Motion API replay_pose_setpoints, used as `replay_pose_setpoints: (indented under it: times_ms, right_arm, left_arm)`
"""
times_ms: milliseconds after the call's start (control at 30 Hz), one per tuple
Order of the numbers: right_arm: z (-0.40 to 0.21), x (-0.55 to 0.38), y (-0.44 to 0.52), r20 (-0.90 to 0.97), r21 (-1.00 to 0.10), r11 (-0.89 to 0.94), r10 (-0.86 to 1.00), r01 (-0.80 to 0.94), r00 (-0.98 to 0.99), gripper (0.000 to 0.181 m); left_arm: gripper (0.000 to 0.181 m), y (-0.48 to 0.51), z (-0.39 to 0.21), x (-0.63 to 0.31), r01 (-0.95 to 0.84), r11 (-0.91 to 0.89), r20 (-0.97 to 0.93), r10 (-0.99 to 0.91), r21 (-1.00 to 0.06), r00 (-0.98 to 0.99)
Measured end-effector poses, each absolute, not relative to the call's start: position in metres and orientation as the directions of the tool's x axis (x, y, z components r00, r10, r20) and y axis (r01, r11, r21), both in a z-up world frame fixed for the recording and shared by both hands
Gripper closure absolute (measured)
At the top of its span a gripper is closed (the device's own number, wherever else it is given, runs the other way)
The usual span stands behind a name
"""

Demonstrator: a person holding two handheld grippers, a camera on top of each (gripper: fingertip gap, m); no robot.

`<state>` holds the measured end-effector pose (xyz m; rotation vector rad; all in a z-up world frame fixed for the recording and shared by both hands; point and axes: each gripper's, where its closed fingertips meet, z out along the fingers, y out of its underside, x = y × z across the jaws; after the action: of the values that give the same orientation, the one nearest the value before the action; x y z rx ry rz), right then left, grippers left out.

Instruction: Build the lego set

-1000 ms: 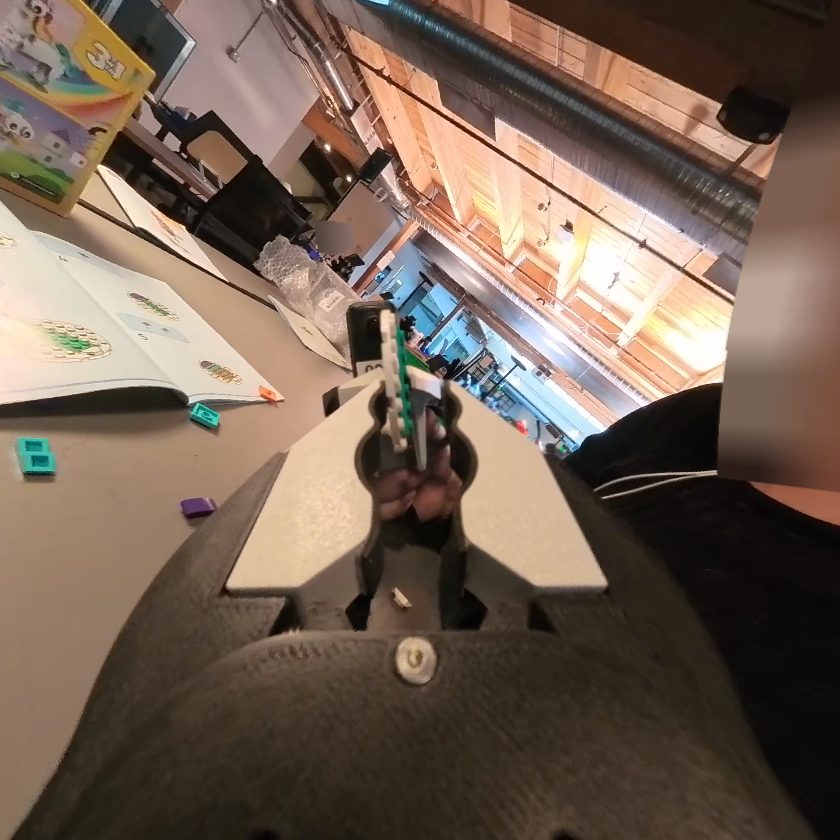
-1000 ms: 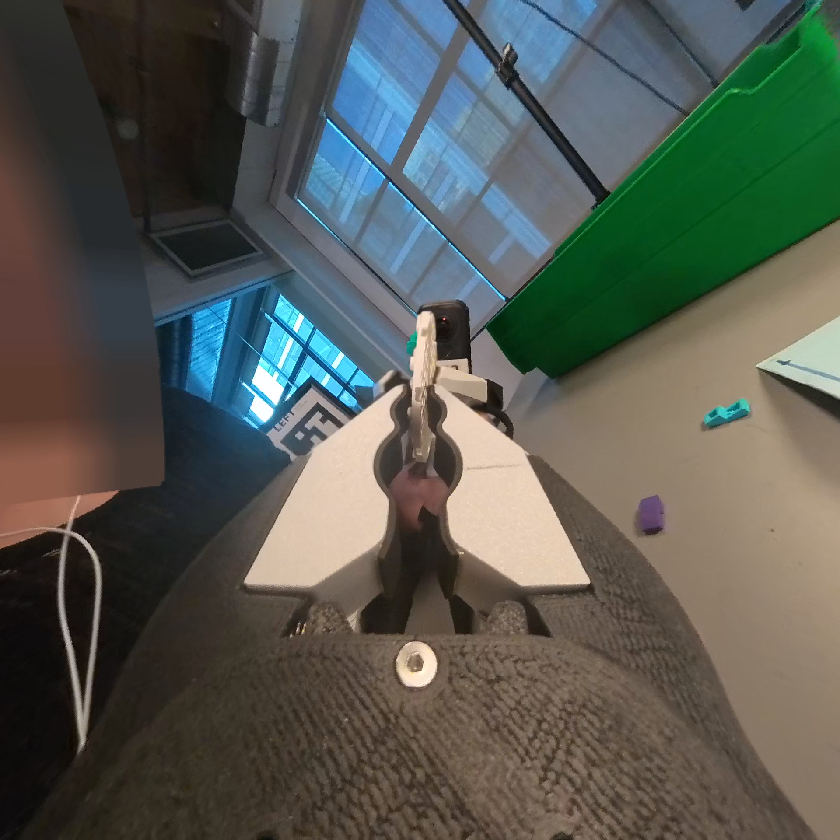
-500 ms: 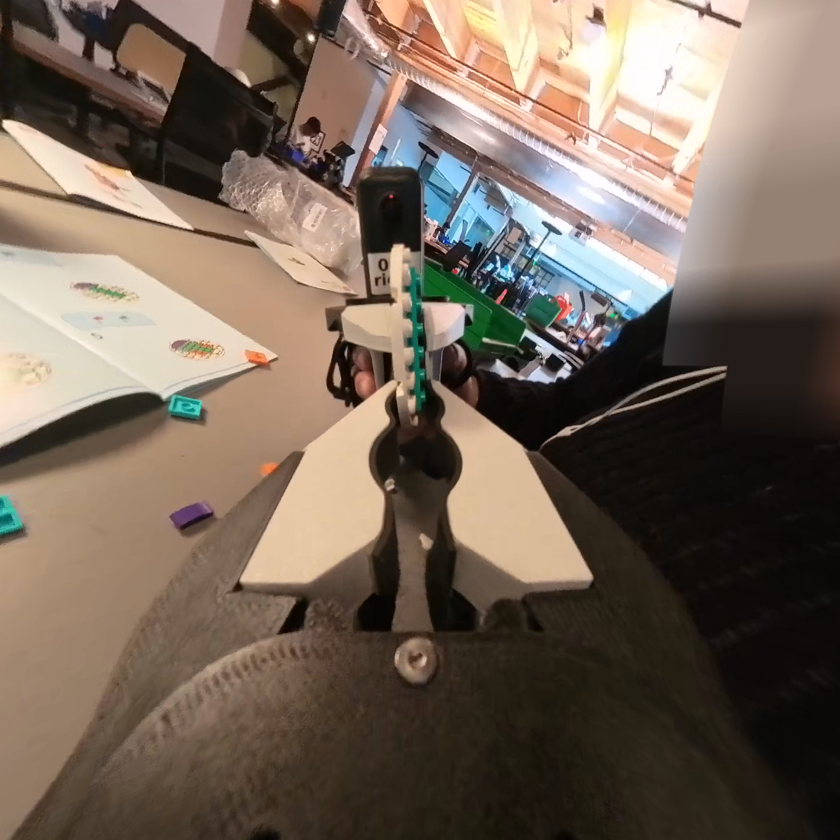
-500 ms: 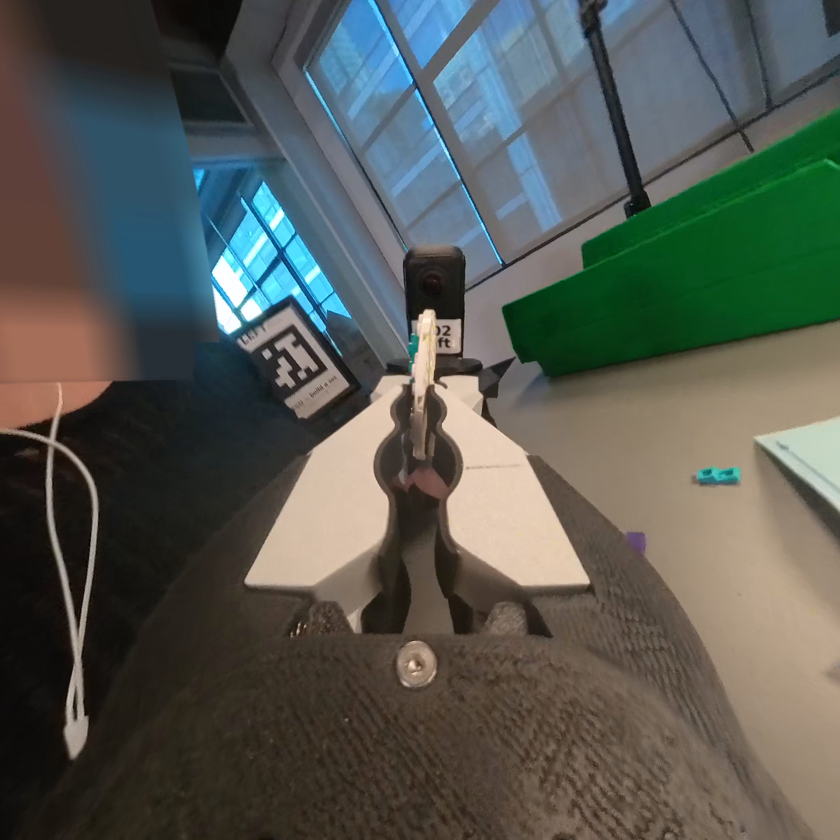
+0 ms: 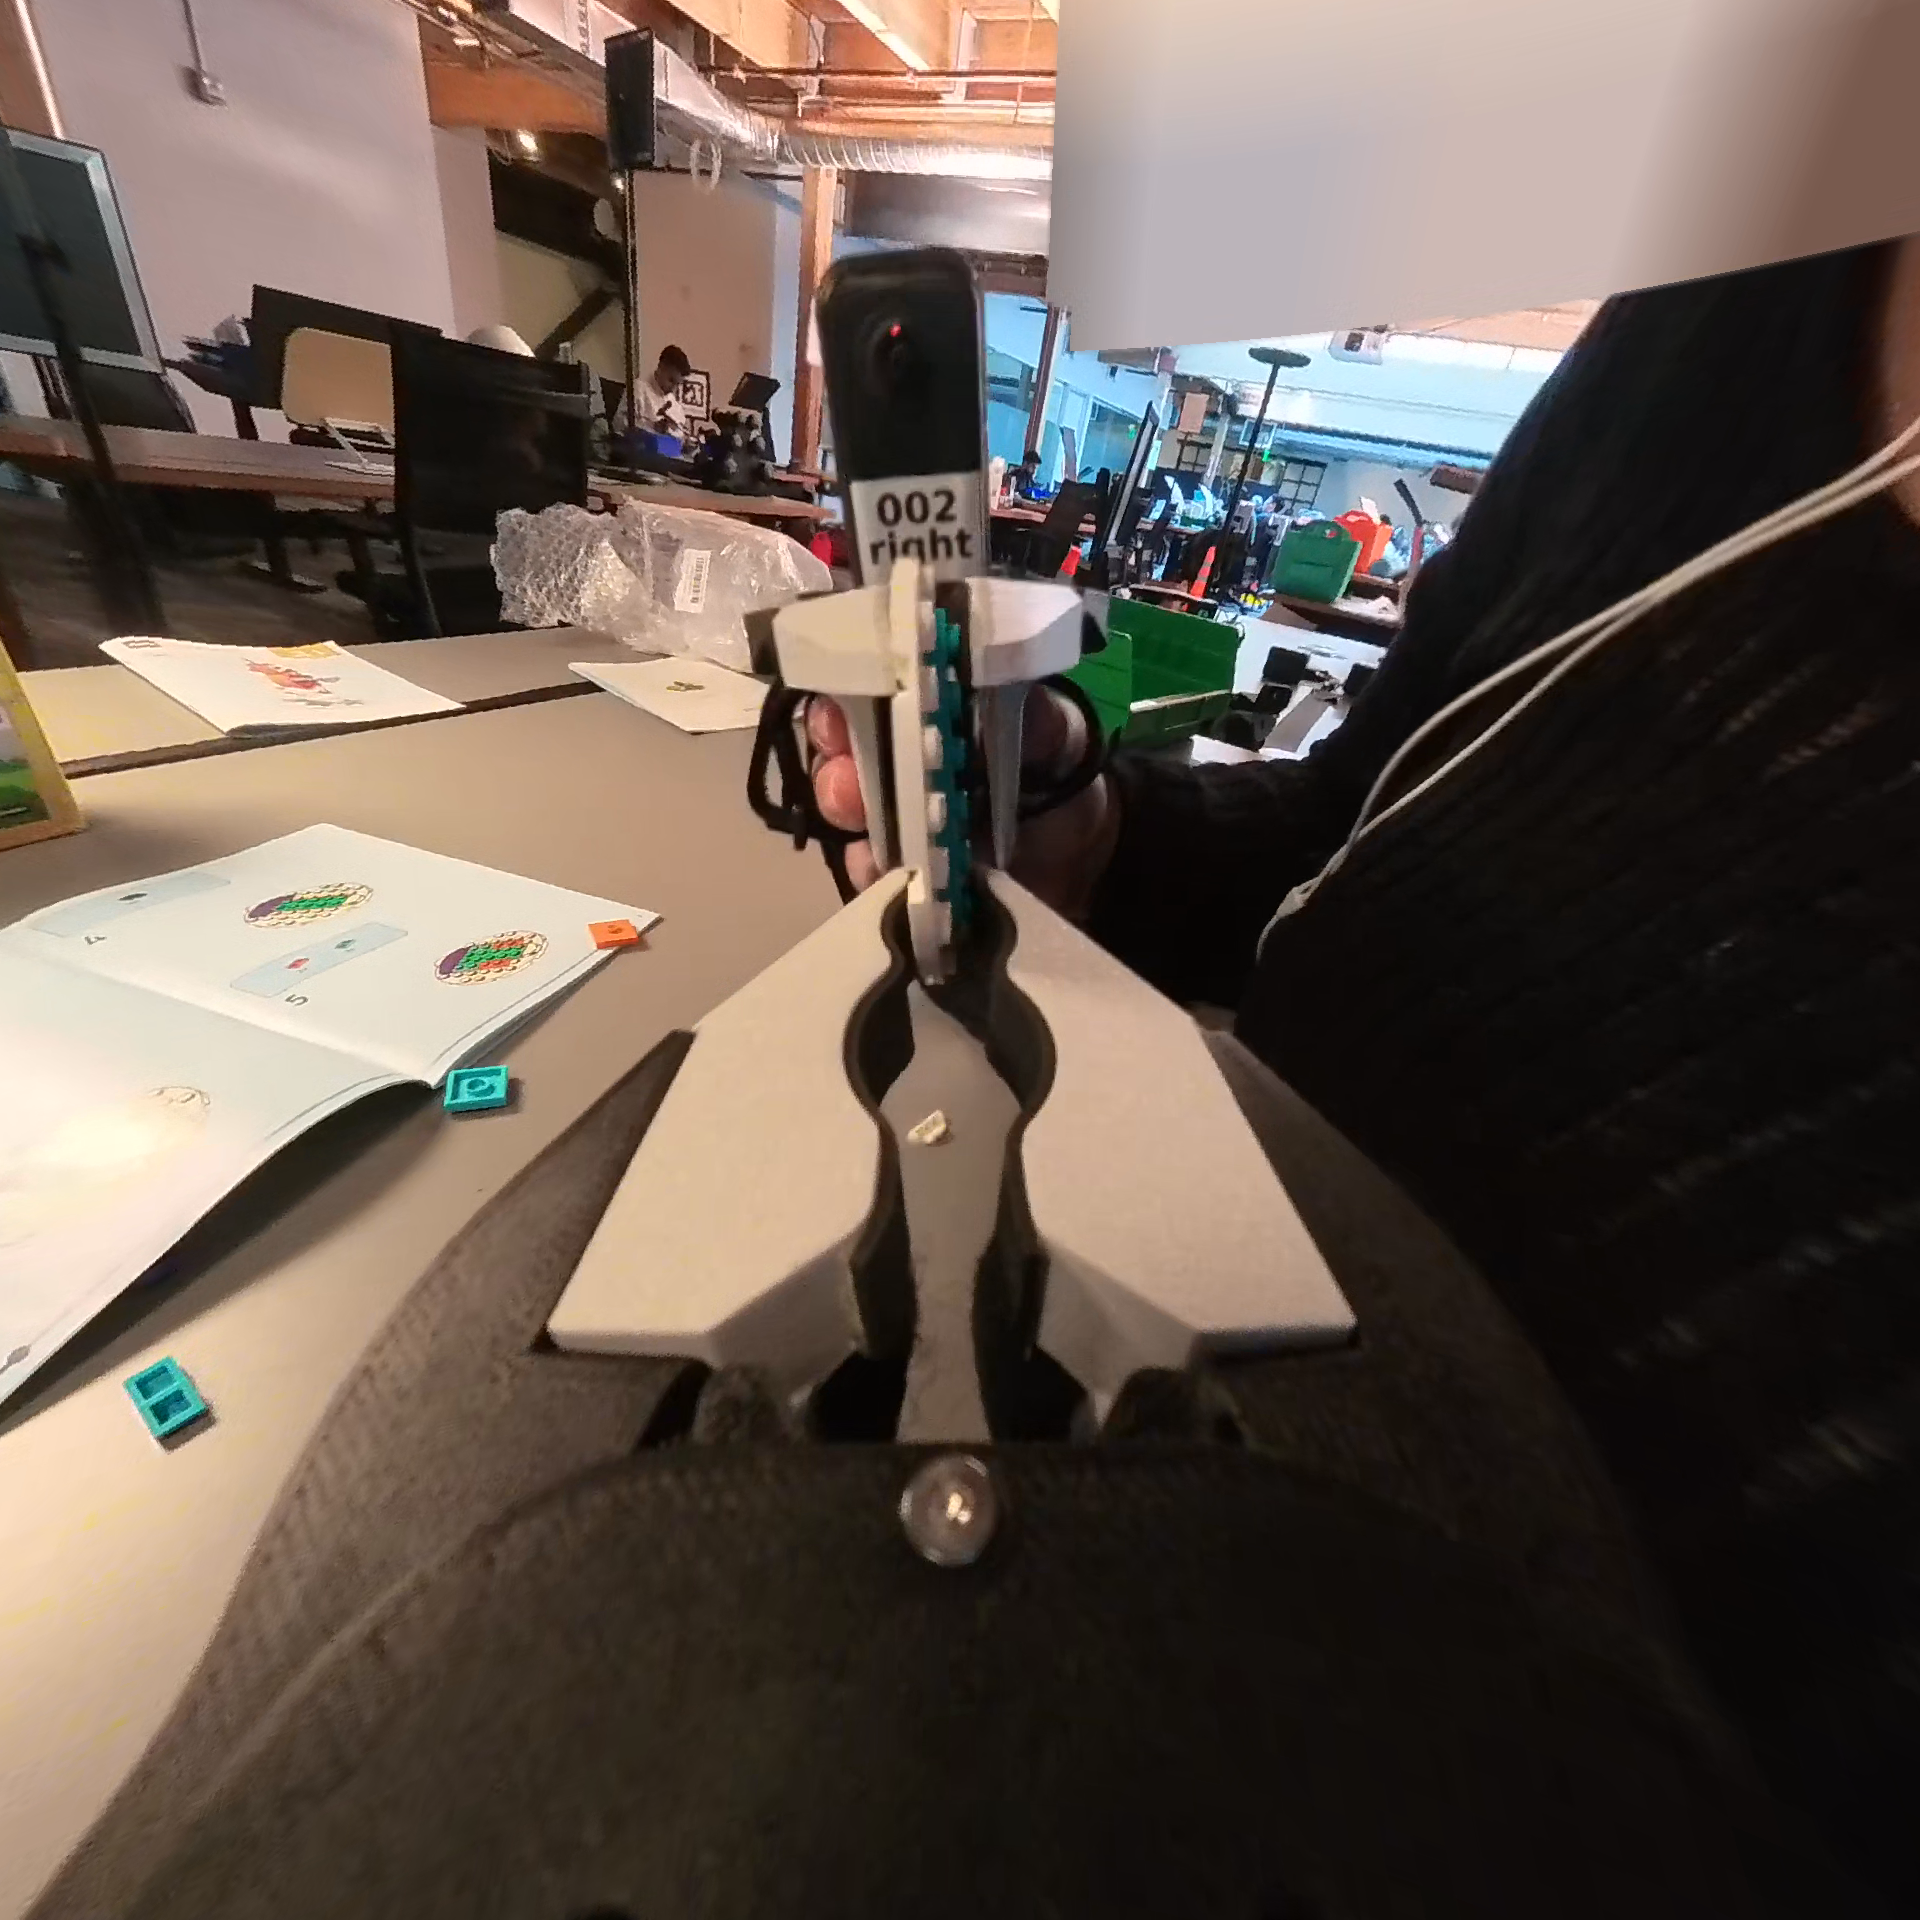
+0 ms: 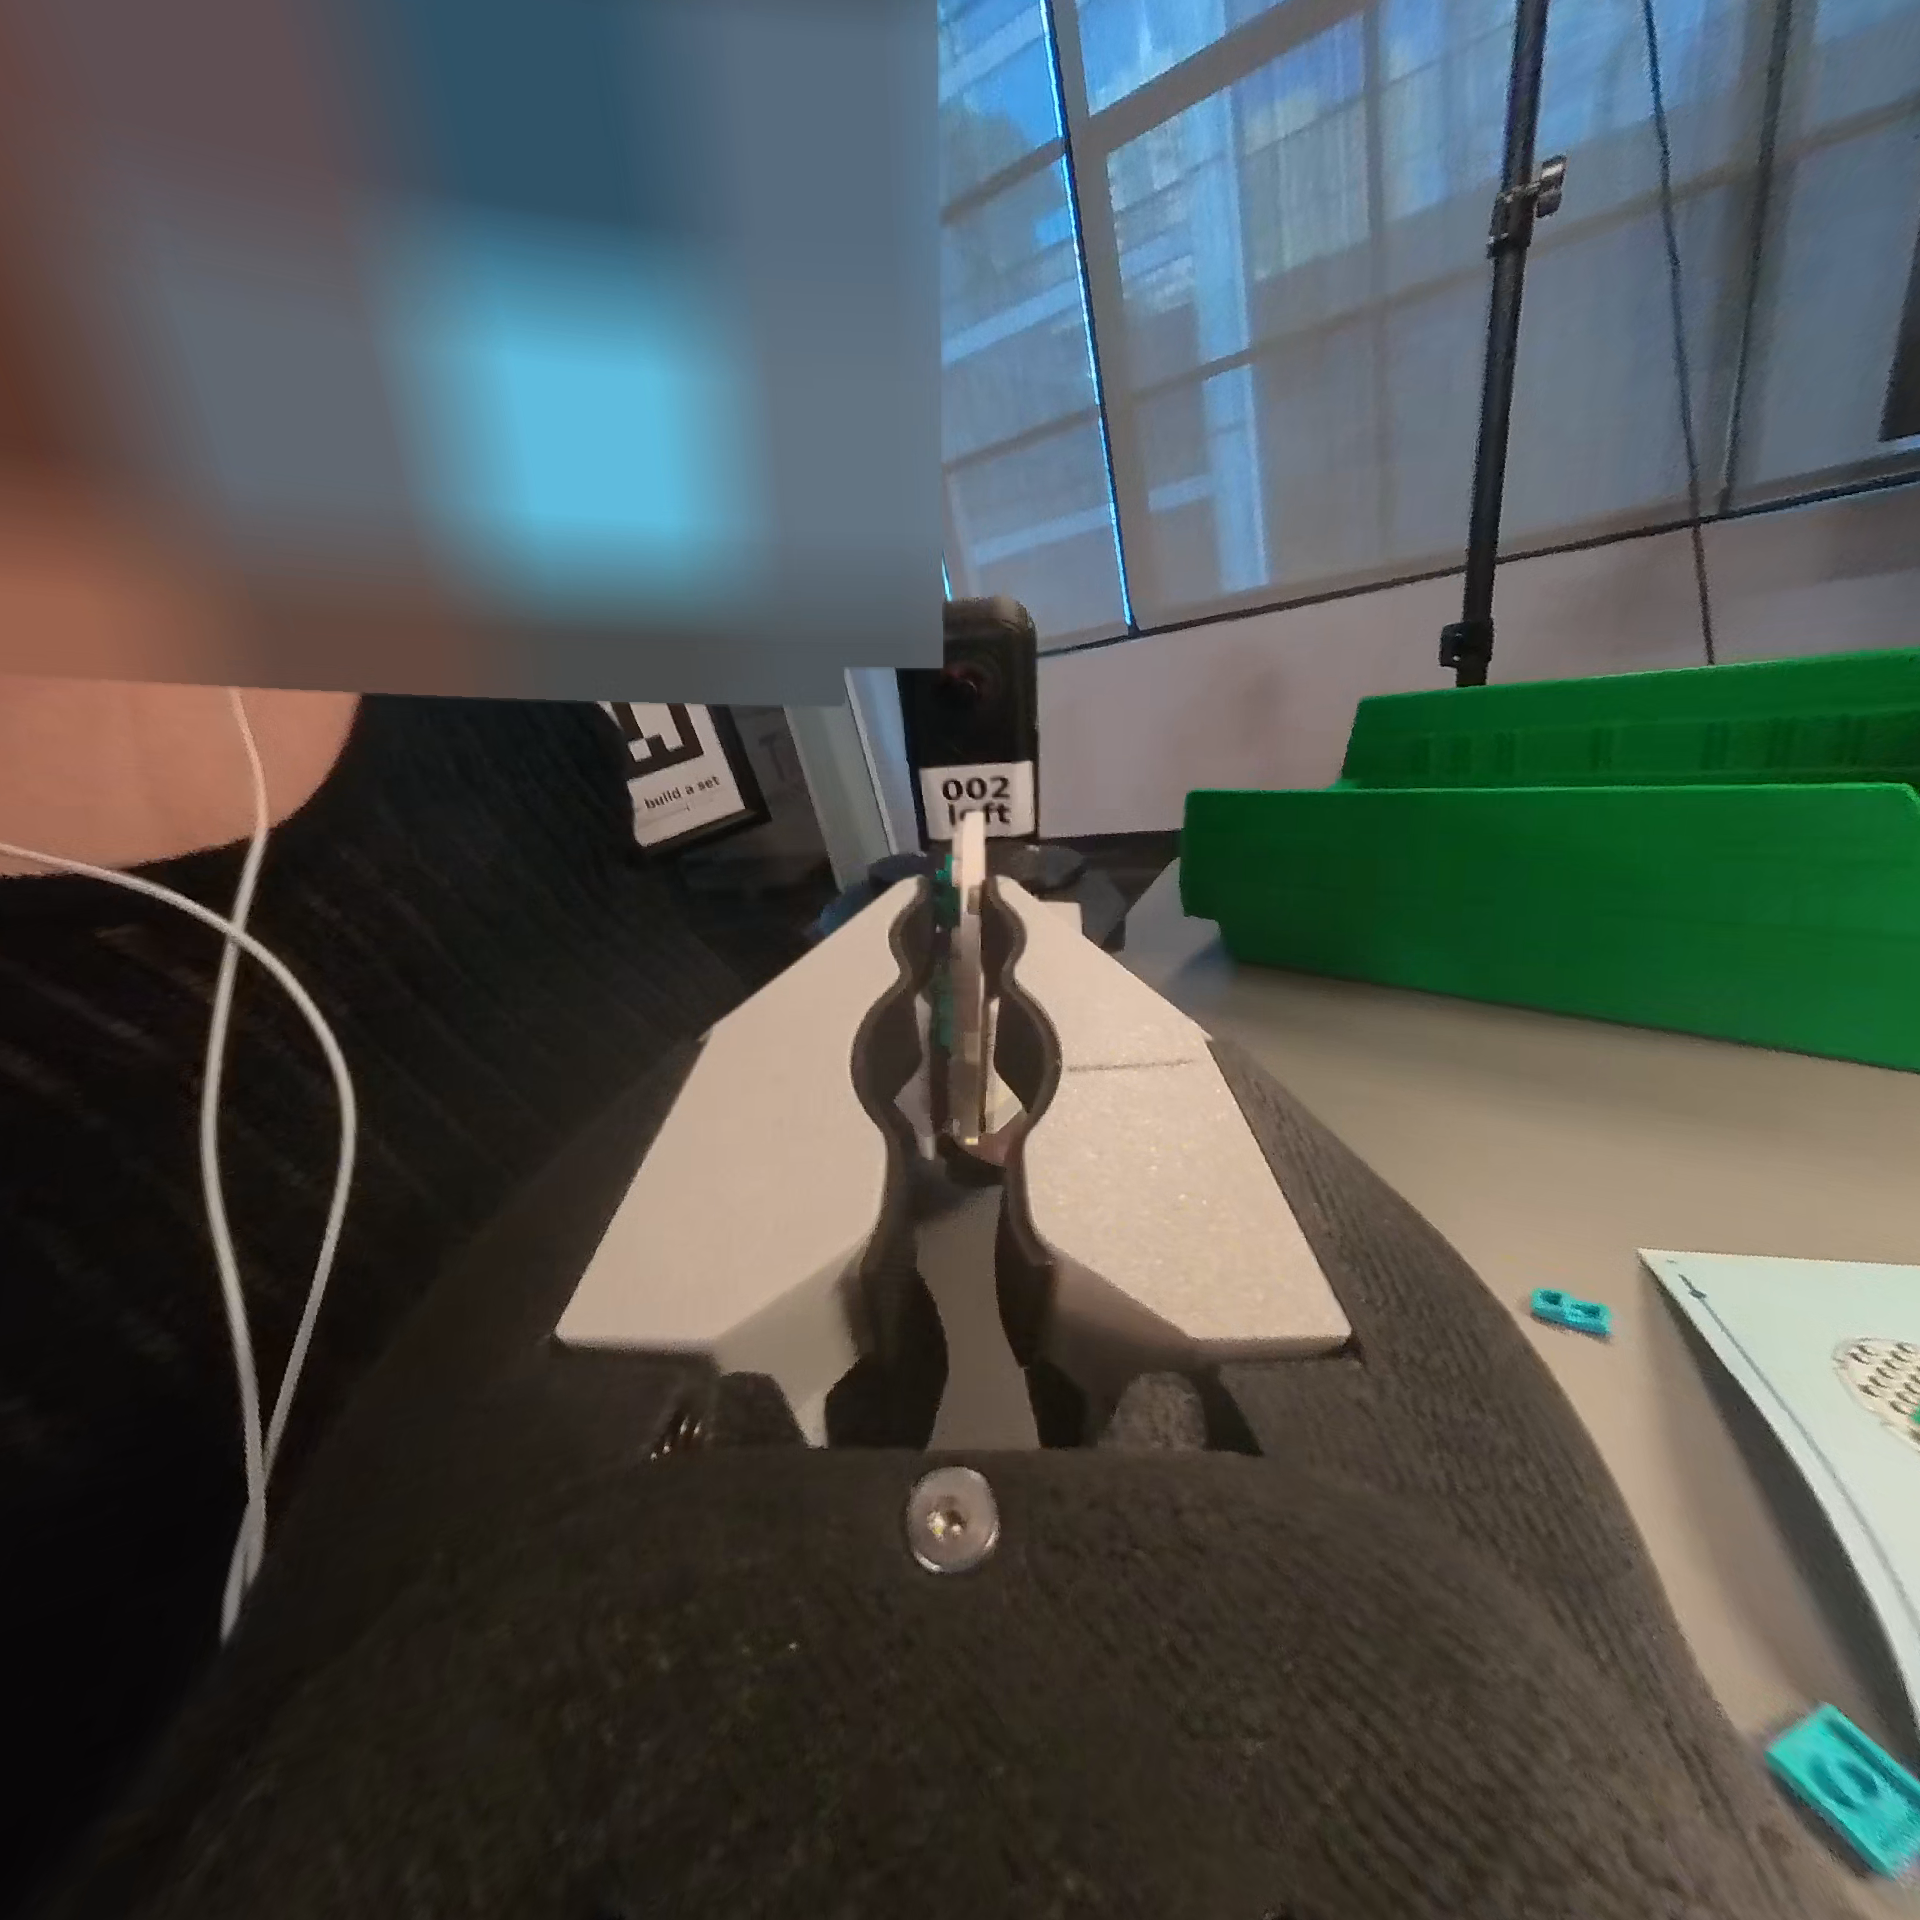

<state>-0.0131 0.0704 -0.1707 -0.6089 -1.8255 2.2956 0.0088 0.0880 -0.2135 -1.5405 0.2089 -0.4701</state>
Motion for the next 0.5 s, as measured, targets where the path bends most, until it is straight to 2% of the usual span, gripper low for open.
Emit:
replay_pose_setpoints:
  times_ms: [167, 267, 333, 500]
  right_arm:
    - [-0.175, -0.010, 0.072, -0.193, -0.969, -0.215, 0.365, 0.119, -0.911, 0.175]
    - [-0.171, -0.015, 0.080, -0.227, -0.948, -0.294, 0.368, 0.119, -0.902, 0.175]
    - [-0.164, -0.019, 0.089, -0.252, -0.922, -0.372, 0.366, 0.108, -0.896, 0.175]
    - [-0.158, -0.020, 0.097, -0.253, -0.897, -0.435, 0.368, 0.075, -0.895, 0.175]
  left_arm:
    - [0.174, 0.088, -0.217, 0.011, 0.151, -0.085, 0.173, -0.428, -0.985, 0.887]
    - [0.174, 0.094, -0.210, 0.006, 0.260, -0.087, 0.272, -0.419, -0.962, 0.866]
    - [0.151, 0.096, -0.202, 0.002, 0.337, -0.056, 0.328, -0.422, -0.940, 0.845]
    - [0.173, 0.100, -0.191, -0.005, 0.400, 0.003, 0.360, -0.431, -0.916, 0.827]
